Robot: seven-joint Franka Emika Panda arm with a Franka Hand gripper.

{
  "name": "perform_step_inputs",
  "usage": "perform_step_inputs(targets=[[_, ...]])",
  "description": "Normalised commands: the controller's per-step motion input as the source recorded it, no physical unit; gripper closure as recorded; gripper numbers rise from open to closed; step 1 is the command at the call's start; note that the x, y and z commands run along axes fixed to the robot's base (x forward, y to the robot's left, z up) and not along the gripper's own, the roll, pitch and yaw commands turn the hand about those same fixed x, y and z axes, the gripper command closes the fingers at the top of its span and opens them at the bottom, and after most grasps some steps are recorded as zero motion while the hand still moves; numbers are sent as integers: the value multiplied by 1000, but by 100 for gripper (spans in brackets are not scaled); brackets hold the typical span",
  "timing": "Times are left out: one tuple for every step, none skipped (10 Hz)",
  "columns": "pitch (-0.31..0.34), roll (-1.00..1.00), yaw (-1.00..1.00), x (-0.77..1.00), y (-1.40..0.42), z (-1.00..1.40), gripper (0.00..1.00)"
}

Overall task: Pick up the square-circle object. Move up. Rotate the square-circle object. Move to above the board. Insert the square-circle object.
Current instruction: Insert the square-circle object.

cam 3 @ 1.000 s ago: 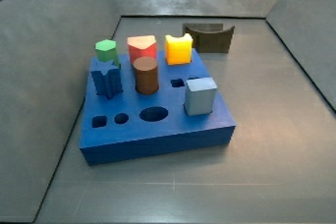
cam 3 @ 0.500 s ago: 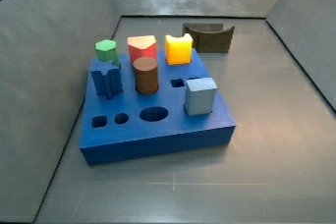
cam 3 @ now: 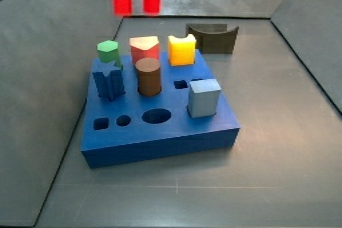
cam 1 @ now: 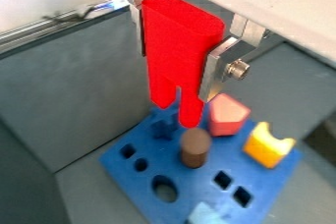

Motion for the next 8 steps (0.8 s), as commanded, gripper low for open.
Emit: perform_step_inputs(targets=[[-51,0,243,-80,-100,0,100],[0,7,0,0,6,0,100],[-84,73,306,-314,0,-583,100],[-116,80,274,-257,-54,-700,100],[-126,0,194,-63,-183,-397,100],[1,23,0,0,-60,0,100],[-13,63,0,0,-169,-269,100],[-146,154,-131,-314,-329,-611,100]])
